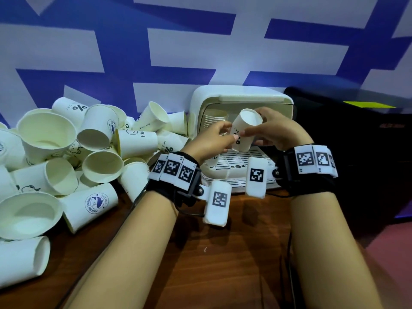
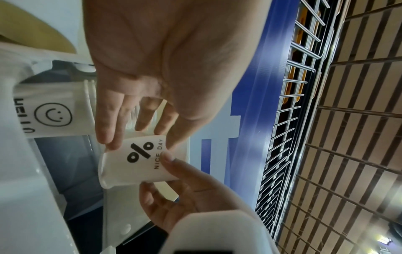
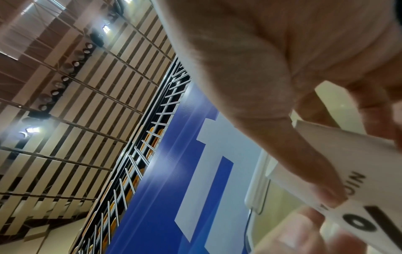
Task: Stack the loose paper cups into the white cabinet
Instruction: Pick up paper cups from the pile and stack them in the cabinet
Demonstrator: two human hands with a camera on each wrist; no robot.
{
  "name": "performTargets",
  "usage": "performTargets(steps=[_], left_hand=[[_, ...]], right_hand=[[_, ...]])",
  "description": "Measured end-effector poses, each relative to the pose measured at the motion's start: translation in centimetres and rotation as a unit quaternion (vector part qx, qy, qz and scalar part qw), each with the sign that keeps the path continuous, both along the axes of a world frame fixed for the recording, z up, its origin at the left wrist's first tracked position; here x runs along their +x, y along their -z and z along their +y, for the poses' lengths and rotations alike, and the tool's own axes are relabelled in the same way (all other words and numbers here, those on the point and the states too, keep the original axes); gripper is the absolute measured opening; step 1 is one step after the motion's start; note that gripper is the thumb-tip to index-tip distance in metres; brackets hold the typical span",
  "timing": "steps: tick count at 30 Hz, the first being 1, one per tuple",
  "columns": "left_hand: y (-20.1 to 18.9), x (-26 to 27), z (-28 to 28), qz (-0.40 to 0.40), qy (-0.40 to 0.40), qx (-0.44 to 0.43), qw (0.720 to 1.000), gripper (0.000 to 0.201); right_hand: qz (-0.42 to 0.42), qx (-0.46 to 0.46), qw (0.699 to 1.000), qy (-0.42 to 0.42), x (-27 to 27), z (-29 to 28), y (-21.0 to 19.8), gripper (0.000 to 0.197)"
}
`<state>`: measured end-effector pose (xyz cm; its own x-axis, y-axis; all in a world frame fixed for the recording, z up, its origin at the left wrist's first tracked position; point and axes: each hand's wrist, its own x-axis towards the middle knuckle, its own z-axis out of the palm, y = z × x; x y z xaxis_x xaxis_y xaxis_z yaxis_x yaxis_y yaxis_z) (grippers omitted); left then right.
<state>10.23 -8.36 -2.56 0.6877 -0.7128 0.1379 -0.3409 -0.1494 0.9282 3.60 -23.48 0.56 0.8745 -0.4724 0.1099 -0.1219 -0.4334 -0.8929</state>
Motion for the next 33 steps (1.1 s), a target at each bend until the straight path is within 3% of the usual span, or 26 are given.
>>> performTargets(steps=[4, 8, 13, 20, 23, 26, 33], left_hand=[[-0.5, -0.1, -0.5, 0.002, -0.007, 0.005, 1.000, 0.045], [-1.0, 0.2, -1.6, 0.015, -0.009, 0.014, 1.000, 0.037], [-1.4, 0.5, -3.5, 0.052, -0.006, 0.025, 0.998, 0.040], [0.0, 1.3, -4.8, 0.090, 0.005, 0.055, 0.994, 0.039], [0.2, 1.4, -5.1, 0.104, -0.003, 0.060, 0.993, 0.039], [0.3, 1.5, -5.1, 0.105, -0.010, 0.067, 0.992, 0.041], [1.0, 1.6, -5.5, 0.127, -0.044, 0.069, 0.988, 0.050]], right_hand=[[-0.001, 0.014, 1.000, 0.008, 1.1, -0.6, 0.8, 0.053], [-0.017, 0.057, 0.997, 0.047, 1.7, -1.8, 1.4, 0.070], [-0.016, 0.076, 0.996, 0.051, 2.4, -2.1, 2.4, 0.066], [0.014, 0.123, 0.992, 0.003, 2.9, -2.7, 3.7, 0.007], [0.022, 0.123, 0.992, 0.004, 3.0, -2.8, 4.1, 0.014], [0.028, 0.130, 0.991, 0.005, 3.3, -3.1, 4.4, 0.007], [0.031, 0.158, 0.986, 0.045, 3.8, -3.6, 4.7, 0.032]])
